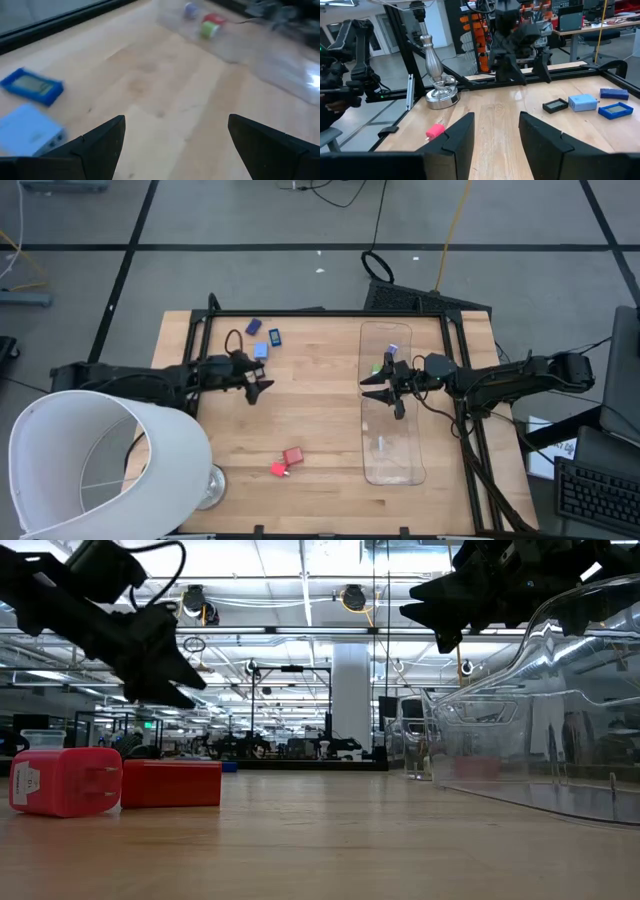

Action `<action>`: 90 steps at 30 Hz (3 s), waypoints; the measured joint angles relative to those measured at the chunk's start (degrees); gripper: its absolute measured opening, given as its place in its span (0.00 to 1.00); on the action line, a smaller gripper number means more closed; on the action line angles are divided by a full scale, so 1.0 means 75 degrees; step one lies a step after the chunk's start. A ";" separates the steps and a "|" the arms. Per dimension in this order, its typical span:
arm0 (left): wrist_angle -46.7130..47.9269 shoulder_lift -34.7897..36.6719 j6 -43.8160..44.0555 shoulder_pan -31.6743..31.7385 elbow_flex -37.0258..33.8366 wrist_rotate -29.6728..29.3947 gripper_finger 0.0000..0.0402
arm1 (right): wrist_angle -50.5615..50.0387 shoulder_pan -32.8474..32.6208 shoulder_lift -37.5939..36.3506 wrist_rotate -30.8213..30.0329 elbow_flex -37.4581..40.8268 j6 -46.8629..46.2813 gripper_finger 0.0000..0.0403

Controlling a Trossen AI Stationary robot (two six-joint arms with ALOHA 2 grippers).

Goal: Pick & Place Office items
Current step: Put the light blue charger adapter into the top transparent bin

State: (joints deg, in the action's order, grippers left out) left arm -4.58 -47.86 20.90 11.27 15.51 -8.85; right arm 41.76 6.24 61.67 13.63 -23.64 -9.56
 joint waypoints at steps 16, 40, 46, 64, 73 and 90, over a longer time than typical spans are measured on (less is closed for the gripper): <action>0.0437 -0.1622 0.1760 0.0591 0.0573 -0.2223 0.87 | 0.0002 0.0003 0.0000 -0.0022 0.0000 0.0058 0.36; 0.0503 -0.4624 0.2630 0.1546 0.1626 -0.2487 0.87 | 0.0002 0.0006 0.0003 -0.0037 0.0000 0.0117 0.36; 0.0602 -0.4741 0.2608 0.1553 0.1626 -0.2975 0.87 | 0.0002 0.0006 0.0003 -0.0037 0.0000 0.0117 0.36; 0.1569 -0.4738 0.2647 0.1553 0.1626 -0.3150 0.87 | 0.0000 0.0006 0.0003 -0.0038 0.0002 0.0116 0.36; 0.1493 -0.4738 0.2464 0.1553 0.1626 -0.3152 0.87 | -0.0001 0.0006 0.0003 -0.0035 0.0000 0.0115 0.36; 0.1198 -0.4732 0.2243 0.1551 0.1626 -0.2896 0.87 | -0.0002 0.0006 0.0003 -0.0035 0.0000 0.0115 0.36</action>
State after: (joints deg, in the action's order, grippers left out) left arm 4.40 -83.35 37.73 22.90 27.70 -30.57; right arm 41.75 6.28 61.69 13.37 -23.64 -8.70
